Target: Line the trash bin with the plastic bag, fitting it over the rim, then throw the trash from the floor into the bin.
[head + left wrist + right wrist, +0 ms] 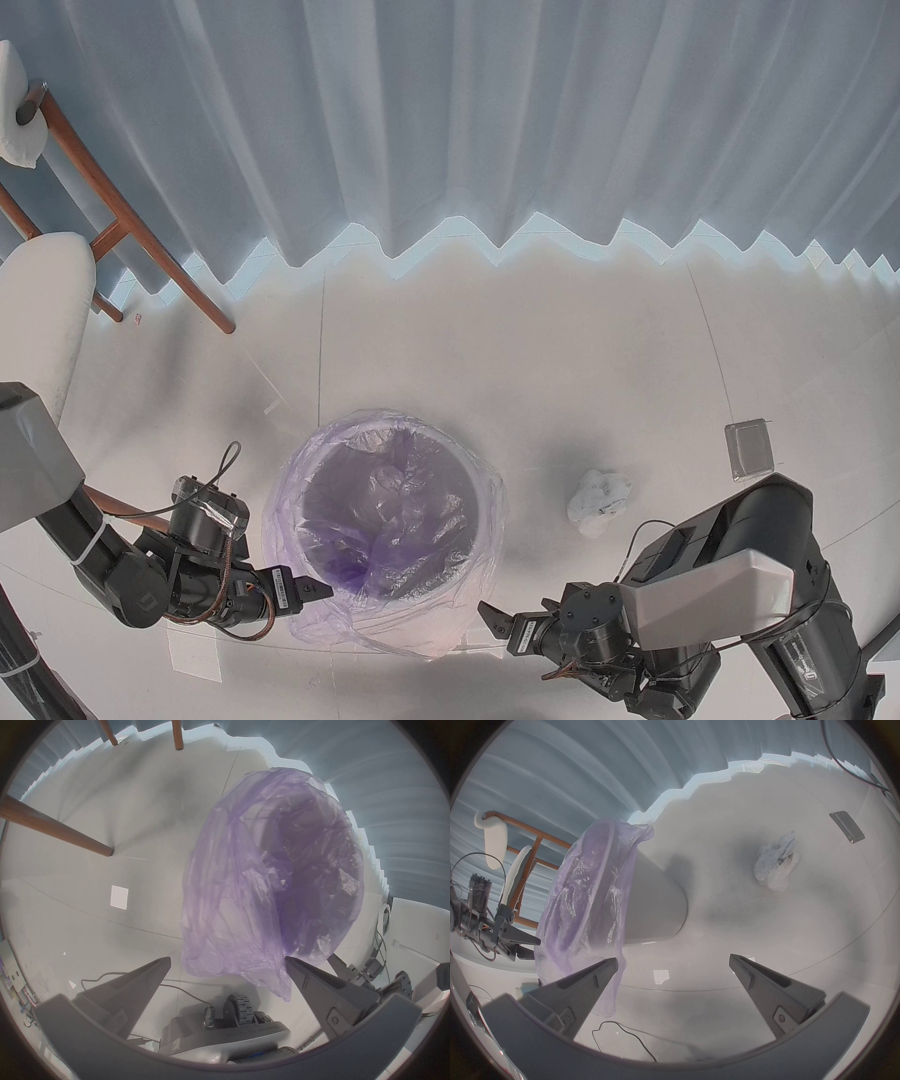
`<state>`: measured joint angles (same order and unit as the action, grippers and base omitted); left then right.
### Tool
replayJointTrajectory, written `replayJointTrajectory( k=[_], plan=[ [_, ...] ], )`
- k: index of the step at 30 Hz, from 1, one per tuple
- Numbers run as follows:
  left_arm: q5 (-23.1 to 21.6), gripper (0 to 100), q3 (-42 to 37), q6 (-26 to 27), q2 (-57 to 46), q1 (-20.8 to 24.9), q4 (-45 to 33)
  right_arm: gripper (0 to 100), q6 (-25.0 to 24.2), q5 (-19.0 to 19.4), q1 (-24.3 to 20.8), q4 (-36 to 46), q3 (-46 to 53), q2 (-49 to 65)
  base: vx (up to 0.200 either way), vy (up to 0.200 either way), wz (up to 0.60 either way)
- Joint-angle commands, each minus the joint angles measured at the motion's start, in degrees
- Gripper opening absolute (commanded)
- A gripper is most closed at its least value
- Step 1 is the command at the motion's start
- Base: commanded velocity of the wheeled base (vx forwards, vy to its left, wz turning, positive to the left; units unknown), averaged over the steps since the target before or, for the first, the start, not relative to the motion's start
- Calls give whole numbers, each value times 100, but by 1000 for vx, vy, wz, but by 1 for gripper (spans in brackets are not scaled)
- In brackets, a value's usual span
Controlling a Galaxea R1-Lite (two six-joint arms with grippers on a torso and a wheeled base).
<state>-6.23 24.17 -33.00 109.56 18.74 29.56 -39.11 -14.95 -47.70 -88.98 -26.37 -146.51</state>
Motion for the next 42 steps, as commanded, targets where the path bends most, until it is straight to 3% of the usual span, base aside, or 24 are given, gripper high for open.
replayJointTrajectory(
  k=[1,6,13,19,26,32,42],
  plan=[
    [78,100,-9,48,119,-98,-12,100,0,0,-2,-102,0,-10,0,0,0],
    [465,100,-176,400,154,-274,-29,100,0,0,-2,-102,0,-18,0,0,0],
    [641,100,-238,417,532,-406,-12,100,0,0,-2,-102,0,-10,0,0,0],
    [1493,100,44,417,1217,-520,50,100,0,0,-2,-102,0,-10,0,0,0],
    [1555,100,105,417,1411,-582,208,100,0,0,-2,-102,0,-18,0,0,0],
    [1581,100,158,444,2061,-819,1289,100,0,0,-2,-102,0,-18,0,0,0],
    [1897,100,158,602,2720,-872,2010,100,0,-8,-2,-102,0,-45,0,0,0]
  ],
)
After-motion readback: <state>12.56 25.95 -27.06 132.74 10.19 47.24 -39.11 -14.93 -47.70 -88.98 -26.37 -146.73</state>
